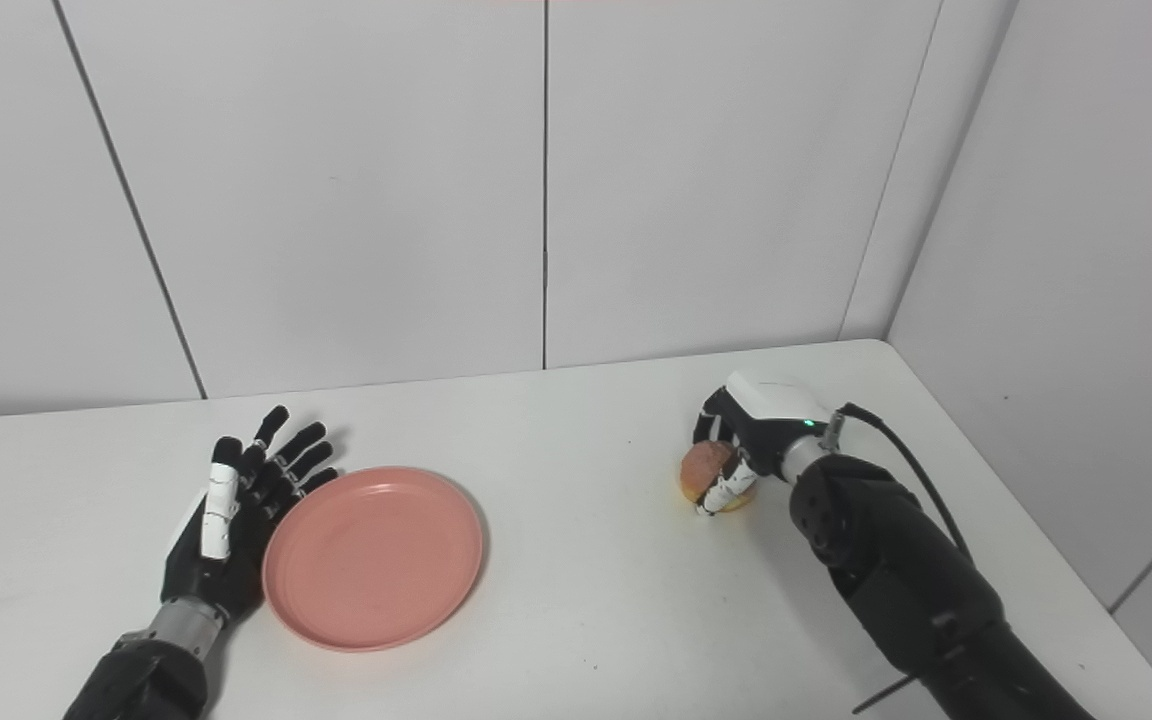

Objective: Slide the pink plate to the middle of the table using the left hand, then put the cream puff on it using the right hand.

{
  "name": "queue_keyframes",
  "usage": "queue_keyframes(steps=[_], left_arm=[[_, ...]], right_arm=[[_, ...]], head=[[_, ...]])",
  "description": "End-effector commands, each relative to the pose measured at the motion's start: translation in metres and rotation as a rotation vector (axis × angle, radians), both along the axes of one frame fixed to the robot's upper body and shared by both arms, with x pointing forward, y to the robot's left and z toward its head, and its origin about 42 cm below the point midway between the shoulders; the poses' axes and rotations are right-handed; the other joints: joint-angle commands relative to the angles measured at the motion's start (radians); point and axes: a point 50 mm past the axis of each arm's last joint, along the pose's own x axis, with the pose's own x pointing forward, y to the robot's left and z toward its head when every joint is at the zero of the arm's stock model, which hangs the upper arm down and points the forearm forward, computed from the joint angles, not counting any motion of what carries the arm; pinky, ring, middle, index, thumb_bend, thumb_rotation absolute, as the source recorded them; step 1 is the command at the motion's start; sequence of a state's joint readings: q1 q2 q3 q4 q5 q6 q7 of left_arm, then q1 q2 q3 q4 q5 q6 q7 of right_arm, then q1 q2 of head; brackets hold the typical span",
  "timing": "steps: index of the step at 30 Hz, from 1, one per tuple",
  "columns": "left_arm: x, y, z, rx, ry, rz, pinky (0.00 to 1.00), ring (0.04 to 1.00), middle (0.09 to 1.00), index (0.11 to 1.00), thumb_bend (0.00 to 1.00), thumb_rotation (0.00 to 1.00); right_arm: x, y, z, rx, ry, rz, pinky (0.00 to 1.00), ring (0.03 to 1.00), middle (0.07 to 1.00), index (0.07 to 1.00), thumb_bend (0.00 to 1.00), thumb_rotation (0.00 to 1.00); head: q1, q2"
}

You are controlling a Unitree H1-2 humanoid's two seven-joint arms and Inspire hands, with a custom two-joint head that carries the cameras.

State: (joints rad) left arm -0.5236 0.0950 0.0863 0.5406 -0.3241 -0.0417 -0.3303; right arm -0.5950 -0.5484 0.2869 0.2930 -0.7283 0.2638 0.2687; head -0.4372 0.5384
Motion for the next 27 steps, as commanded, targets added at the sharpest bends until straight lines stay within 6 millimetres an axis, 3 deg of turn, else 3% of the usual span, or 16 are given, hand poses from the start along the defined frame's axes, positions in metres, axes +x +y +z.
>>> queue_keyframes(steps=[1, 8, 14, 19, 27], left_arm=[[-0.005, -0.001, -0.017, 0.008, 0.089, -0.010, 0.84, 0.903, 0.890, 0.989, 0.97, 0.86], [-0.005, -0.005, -0.016, 0.004, 0.092, -0.005, 0.83, 0.903, 0.885, 0.984, 0.96, 0.86], [-0.006, -0.009, -0.017, 0.004, 0.091, -0.005, 0.82, 0.906, 0.886, 0.986, 0.97, 0.86], [-0.010, -0.016, -0.018, 0.003, 0.103, 0.004, 0.82, 0.901, 0.887, 0.966, 0.97, 0.85], [-0.016, -0.034, -0.023, -0.003, 0.124, 0.013, 0.80, 0.881, 0.862, 0.952, 0.98, 0.85]], right_arm=[[0.003, -0.003, 0.032, -0.031, -0.092, 0.028, 0.29, 0.381, 0.439, 0.506, 0.53, 0.00], [0.000, 0.008, 0.058, -0.030, -0.177, 0.077, 0.24, 0.314, 0.402, 0.509, 0.52, 0.00], [-0.005, 0.023, 0.085, -0.023, -0.225, 0.126, 0.28, 0.363, 0.425, 0.514, 0.52, 0.00], [-0.013, 0.043, 0.102, 0.004, -0.283, 0.193, 0.22, 0.292, 0.399, 0.508, 0.52, 0.00], [-0.029, 0.059, 0.117, 0.042, -0.366, 0.304, 0.33, 0.393, 0.456, 0.502, 0.53, 0.00]], head=[[0.004, 0.000], [0.020, 0.002], [0.056, 0.011], [0.132, 0.010], [0.269, 0.005]])
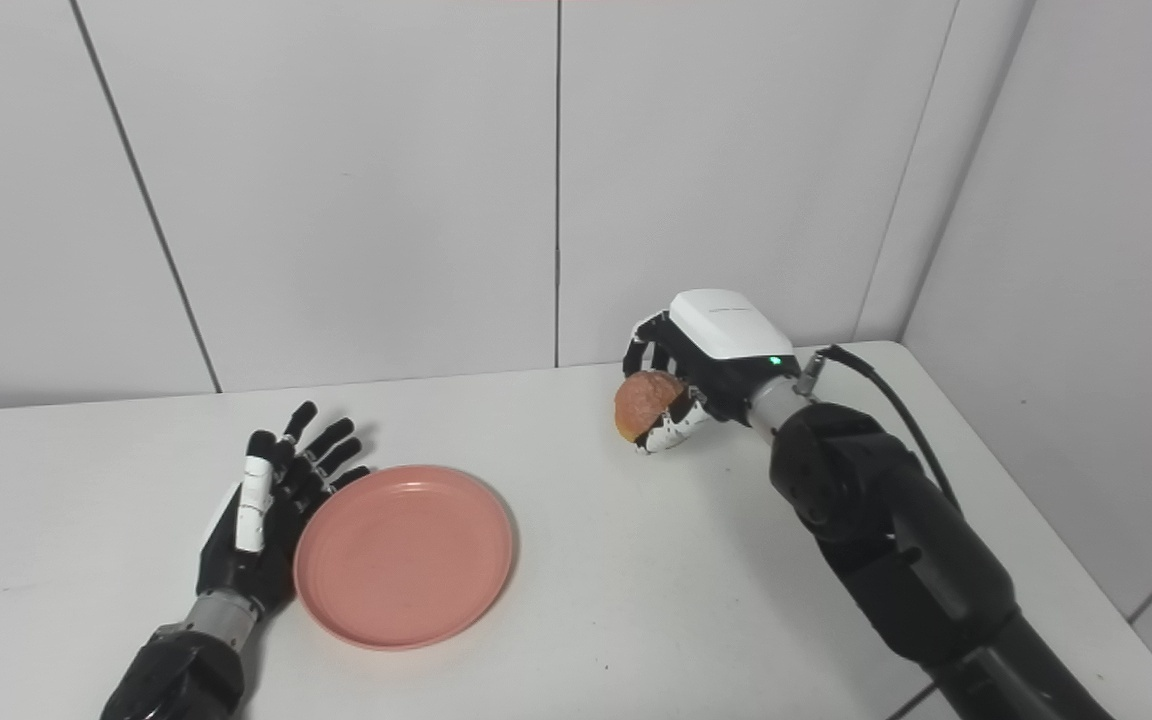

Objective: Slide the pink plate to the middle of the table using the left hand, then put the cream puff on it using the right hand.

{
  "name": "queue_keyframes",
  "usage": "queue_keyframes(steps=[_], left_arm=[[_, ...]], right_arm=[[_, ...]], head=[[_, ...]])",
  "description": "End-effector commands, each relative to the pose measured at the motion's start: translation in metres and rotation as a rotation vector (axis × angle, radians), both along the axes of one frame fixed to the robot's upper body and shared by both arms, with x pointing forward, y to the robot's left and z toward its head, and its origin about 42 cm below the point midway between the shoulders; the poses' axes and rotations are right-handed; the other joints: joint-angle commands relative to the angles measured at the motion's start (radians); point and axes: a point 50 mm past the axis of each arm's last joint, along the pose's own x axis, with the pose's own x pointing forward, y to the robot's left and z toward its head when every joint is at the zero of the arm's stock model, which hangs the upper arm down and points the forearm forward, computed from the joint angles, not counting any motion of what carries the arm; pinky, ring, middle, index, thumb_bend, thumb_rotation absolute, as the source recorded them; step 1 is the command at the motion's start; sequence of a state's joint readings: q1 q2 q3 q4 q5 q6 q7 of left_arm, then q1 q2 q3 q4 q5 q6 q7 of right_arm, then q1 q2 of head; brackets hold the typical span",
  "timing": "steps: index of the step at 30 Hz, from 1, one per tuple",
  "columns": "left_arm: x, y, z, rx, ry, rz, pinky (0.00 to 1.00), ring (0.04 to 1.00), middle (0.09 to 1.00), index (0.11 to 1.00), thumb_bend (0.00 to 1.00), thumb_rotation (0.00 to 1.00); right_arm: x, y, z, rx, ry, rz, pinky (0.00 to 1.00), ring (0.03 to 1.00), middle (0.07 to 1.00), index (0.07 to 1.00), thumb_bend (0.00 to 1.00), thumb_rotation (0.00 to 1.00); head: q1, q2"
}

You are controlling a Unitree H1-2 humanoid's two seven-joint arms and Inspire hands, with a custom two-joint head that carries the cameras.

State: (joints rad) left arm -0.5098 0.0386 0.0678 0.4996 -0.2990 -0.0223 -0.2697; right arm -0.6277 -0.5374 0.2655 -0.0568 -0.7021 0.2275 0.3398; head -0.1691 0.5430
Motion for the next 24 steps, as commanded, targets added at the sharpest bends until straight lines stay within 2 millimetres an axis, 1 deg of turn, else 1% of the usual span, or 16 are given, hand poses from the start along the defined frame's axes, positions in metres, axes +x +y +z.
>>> queue_keyframes(steps=[1, 5, 6, 9, 10, 13, 14, 15, 16, 19, 24], left_arm=[[-0.012, -0.010, -0.024, 0.010, 0.112, 0.001, 0.80, 0.879, 0.860, 0.950, 0.97, 0.85], [-0.015, -0.019, -0.025, 0.014, 0.108, -0.002, 0.78, 0.871, 0.852, 0.943, 0.90, 0.87], [-0.015, -0.021, -0.026, 0.017, 0.109, 0.000, 0.77, 0.871, 0.852, 0.943, 0.90, 0.87], [-0.017, -0.025, -0.027, 0.022, 0.112, 0.004, 0.75, 0.862, 0.843, 0.934, 0.92, 0.86], [-0.017, -0.027, -0.028, 0.021, 0.112, 0.003, 0.75, 0.860, 0.842, 0.932, 0.92, 0.86], [-0.018, -0.031, -0.029, 0.019, 0.111, -0.006, 0.78, 0.873, 0.856, 0.938, 0.91, 0.87], [-0.018, -0.033, -0.029, 0.020, 0.111, -0.009, 0.78, 0.873, 0.859, 0.941, 0.91, 0.87], [-0.018, -0.034, -0.029, 0.022, 0.111, -0.009, 0.78, 0.869, 0.859, 0.943, 0.93, 0.87], [-0.018, -0.035, -0.030, 0.024, 0.111, -0.010, 0.78, 0.868, 0.859, 0.943, 0.93, 0.87], [-0.019, -0.038, -0.030, 0.030, 0.110, -0.009, 0.77, 0.859, 0.850, 0.939, 0.95, 0.86], [-0.019, -0.041, -0.032, 0.036, 0.110, -0.008, 0.76, 0.862, 0.847, 0.927, 0.94, 0.86]], right_arm=[[-0.004, 0.002, 0.032, 0.015, -0.119, 0.041, 0.34, 0.400, 0.460, 0.501, 0.53, 0.00], [-0.009, 0.008, 0.034, 0.033, -0.132, 0.076, 0.37, 0.432, 0.484, 0.486, 0.53, 0.00], [-0.009, 0.010, 0.035, 0.030, -0.138, 0.090, 0.38, 0.432, 0.484, 0.486, 0.53, 0.00], [-0.007, 0.013, 0.035, 0.031, -0.145, 0.114, 0.36, 0.424, 0.486, 0.483, 0.53, 0.00], [-0.007, 0.013, 0.035, 0.033, -0.147, 0.120, 0.36, 0.422, 0.485, 0.483, 0.53, 0.00], [-0.006, 0.015, 0.036, 0.042, -0.149, 0.142, 0.34, 0.405, 0.476, 0.489, 0.53, 0.00], [-0.007, 0.016, 0.036, 0.047, -0.148, 0.147, 0.35, 0.413, 0.478, 0.488, 0.53, 0.00], [-0.008, 0.017, 0.037, 0.052, -0.149, 0.154, 0.35, 0.418, 0.481, 0.487, 0.53, 0.00], [-0.008, 0.018, 0.038, 0.057, -0.150, 0.160, 0.35, 0.419, 0.481, 0.487, 0.53, 0.00], [-0.010, 0.021, 0.040, 0.063, -0.161, 0.180, 0.36, 0.425, 0.482, 0.487, 0.53, 0.00], [-0.010, 0.031, 0.044, 0.077, -0.172, 0.207, 0.35, 0.419, 0.475, 0.495, 0.53, 0.00]], head=[[0.028, -0.002], [0.071, -0.007], [0.088, -0.008], [0.108, -0.009], [0.128, -0.010], [0.156, -0.010], [0.180, -0.009], [0.183, -0.008], [0.202, -0.008], [0.218, -0.011], [0.236, -0.014]])
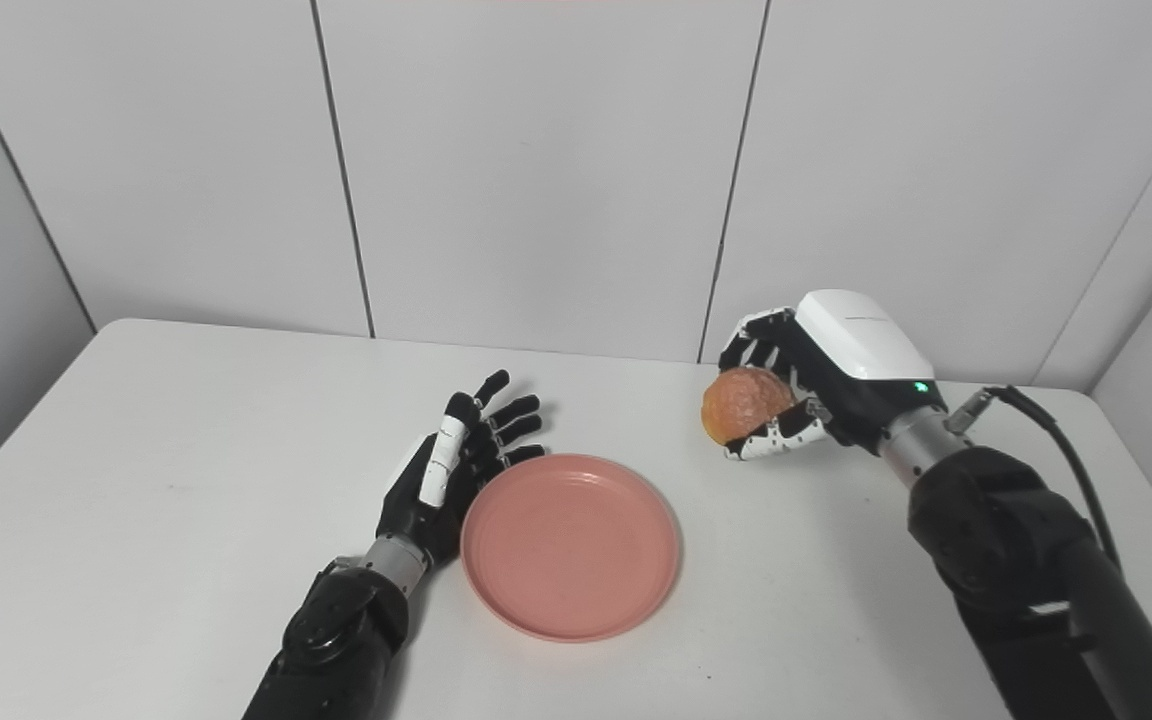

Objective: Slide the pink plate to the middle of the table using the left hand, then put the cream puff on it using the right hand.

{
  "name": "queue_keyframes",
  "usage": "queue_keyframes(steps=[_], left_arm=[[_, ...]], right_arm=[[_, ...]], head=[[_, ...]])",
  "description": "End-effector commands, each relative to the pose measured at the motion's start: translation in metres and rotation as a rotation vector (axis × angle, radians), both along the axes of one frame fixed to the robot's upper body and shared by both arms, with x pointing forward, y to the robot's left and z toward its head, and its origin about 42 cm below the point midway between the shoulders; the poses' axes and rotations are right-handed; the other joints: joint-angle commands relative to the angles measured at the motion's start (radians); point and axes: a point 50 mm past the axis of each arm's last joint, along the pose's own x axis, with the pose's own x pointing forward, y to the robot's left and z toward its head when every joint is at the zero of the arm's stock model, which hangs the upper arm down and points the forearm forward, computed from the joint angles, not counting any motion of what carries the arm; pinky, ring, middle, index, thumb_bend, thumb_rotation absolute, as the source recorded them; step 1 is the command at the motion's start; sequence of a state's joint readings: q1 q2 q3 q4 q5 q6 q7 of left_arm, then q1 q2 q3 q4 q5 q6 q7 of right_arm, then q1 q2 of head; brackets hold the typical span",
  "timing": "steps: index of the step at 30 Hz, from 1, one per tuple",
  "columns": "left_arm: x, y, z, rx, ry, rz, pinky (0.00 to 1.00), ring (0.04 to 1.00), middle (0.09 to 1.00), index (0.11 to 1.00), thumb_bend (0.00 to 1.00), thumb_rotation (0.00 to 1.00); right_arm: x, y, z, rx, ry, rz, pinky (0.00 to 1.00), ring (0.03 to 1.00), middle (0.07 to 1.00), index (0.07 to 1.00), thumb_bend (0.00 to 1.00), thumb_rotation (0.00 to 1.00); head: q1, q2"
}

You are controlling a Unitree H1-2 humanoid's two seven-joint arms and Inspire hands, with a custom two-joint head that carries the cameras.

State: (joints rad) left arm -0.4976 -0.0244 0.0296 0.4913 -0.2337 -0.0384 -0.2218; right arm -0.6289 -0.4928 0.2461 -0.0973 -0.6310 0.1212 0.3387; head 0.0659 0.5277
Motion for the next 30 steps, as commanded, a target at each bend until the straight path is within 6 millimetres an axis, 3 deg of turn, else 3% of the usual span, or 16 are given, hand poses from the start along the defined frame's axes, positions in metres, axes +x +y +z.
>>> queue_keyframes(steps=[1, 15, 21, 27, 30], left_arm=[[-0.011, -0.007, -0.028, 0.010, 0.109, 0.002, 0.75, 0.859, 0.848, 0.927, 0.94, 0.86], [-0.014, -0.009, -0.030, 0.004, 0.114, -0.005, 0.71, 0.842, 0.846, 0.931, 0.95, 0.85], [-0.015, -0.004, -0.030, 0.007, 0.116, -0.003, 0.75, 0.845, 0.847, 0.931, 0.94, 0.86], [-0.013, 0.002, -0.028, 0.008, 0.113, -0.003, 0.74, 0.849, 0.851, 0.939, 0.94, 0.87], [-0.012, 0.005, -0.027, 0.005, 0.114, -0.001, 0.74, 0.848, 0.847, 0.938, 0.95, 0.86]], right_arm=[[-0.002, 0.010, 0.036, 0.021, -0.127, 0.050, 0.35, 0.418, 0.473, 0.496, 0.53, 0.00], [0.000, 0.051, 0.040, 0.031, -0.141, 0.149, 0.37, 0.424, 0.466, 0.501, 0.53, 0.00], [0.003, 0.078, 0.036, 0.025, -0.104, 0.155, 0.39, 0.449, 0.484, 0.488, 0.53, 0.00], [0.007, 0.103, 0.026, 0.018, -0.045, 0.170, 0.39, 0.467, 0.509, 0.470, 0.52, 0.00], [0.010, 0.115, 0.015, -0.001, -0.019, 0.184, 0.43, 0.509, 0.521, 0.463, 0.52, 0.00]], head=[[0.004, 0.001], [-0.020, 0.018], [-0.053, 0.021], [-0.086, 0.022], [-0.114, 0.022]])
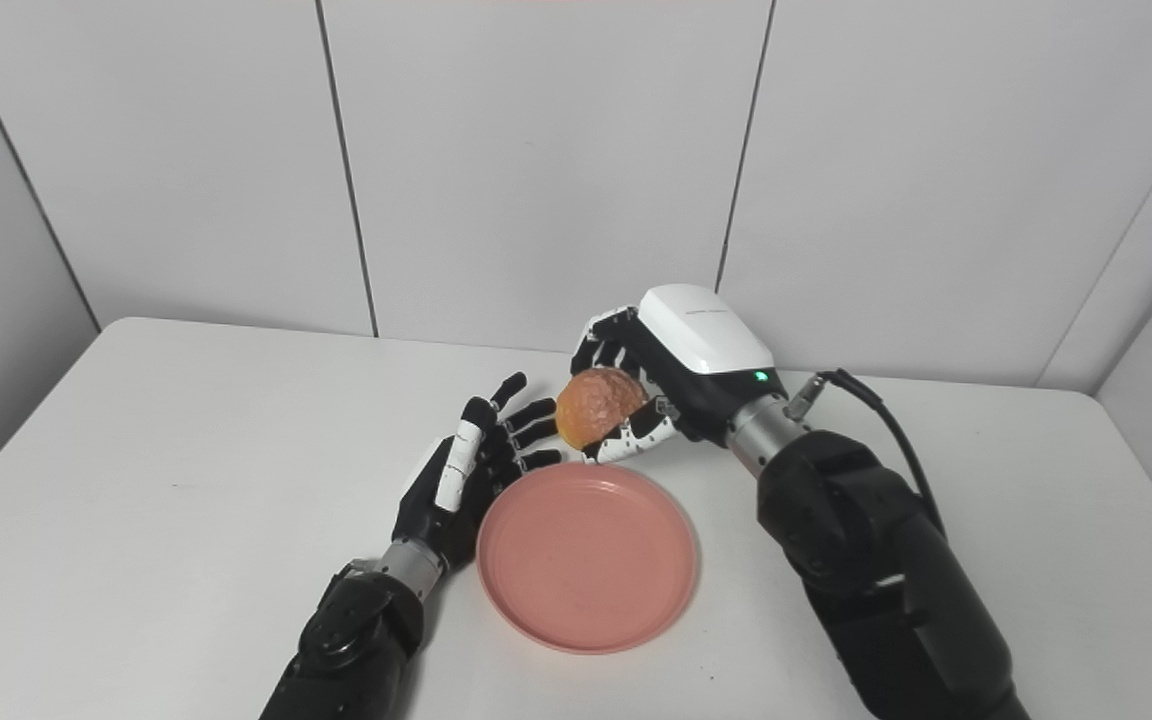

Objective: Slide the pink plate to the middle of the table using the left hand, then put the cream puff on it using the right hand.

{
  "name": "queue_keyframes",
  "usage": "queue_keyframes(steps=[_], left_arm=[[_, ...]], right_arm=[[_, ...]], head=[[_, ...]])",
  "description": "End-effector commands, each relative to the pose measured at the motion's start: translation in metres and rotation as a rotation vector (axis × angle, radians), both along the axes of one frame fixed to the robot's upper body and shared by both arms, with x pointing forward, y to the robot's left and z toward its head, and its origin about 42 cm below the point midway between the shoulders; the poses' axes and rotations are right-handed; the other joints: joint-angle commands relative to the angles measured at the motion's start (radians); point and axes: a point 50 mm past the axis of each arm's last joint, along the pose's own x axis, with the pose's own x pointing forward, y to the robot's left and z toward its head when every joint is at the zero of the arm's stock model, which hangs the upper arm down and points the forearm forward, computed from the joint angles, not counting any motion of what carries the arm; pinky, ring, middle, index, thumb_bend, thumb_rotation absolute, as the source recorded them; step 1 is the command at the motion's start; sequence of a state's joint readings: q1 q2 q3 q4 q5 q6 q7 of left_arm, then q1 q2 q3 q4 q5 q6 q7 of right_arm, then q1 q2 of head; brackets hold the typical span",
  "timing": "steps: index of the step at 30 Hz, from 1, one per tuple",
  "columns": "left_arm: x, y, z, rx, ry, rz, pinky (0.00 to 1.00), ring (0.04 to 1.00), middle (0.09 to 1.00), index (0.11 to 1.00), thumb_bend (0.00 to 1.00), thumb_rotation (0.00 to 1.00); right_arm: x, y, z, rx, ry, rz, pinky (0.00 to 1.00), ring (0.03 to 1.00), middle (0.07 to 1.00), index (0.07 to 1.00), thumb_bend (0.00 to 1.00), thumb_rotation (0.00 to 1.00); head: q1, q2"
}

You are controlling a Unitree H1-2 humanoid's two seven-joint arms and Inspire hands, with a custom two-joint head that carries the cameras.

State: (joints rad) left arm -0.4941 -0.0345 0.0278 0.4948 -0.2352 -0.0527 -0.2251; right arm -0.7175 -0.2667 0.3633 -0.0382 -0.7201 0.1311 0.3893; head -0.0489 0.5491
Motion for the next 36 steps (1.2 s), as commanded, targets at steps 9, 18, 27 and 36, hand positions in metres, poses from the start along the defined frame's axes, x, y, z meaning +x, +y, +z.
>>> queue_keyframes(steps=[9, 18, 27, 36], left_arm=[[-0.011, 0.017, -0.023, -0.008, 0.133, 0.003, 0.80, 0.871, 0.859, 0.946, 0.93, 0.86], [-0.009, 0.018, -0.020, 0.001, 0.124, 0.000, 0.78, 0.860, 0.846, 0.934, 0.91, 0.86], [-0.008, 0.020, -0.020, -0.011, 0.126, -0.005, 0.81, 0.873, 0.856, 0.934, 0.94, 0.84], [-0.009, 0.018, -0.020, -0.013, 0.132, -0.001, 0.77, 0.858, 0.855, 0.921, 0.94, 0.83]], right_arm=[[0.010, 0.022, -0.023, -0.081, 0.025, 0.009, 0.24, 0.309, 0.412, 0.503, 0.52, 0.00], [0.012, 0.025, -0.044, -0.139, 0.084, 0.024, 0.21, 0.293, 0.410, 0.500, 0.52, 0.00], [0.009, 0.027, -0.058, -0.172, 0.118, 0.041, 0.30, 0.382, 0.441, 0.496, 0.53, 0.00], [0.007, 0.028, -0.063, -0.212, 0.146, 0.044, 0.30, 0.384, 0.448, 0.495, 0.53, 0.00]], head=[[-0.021, 0.006], [-0.033, 0.010], [-0.044, 0.014], [-0.046, 0.017]])
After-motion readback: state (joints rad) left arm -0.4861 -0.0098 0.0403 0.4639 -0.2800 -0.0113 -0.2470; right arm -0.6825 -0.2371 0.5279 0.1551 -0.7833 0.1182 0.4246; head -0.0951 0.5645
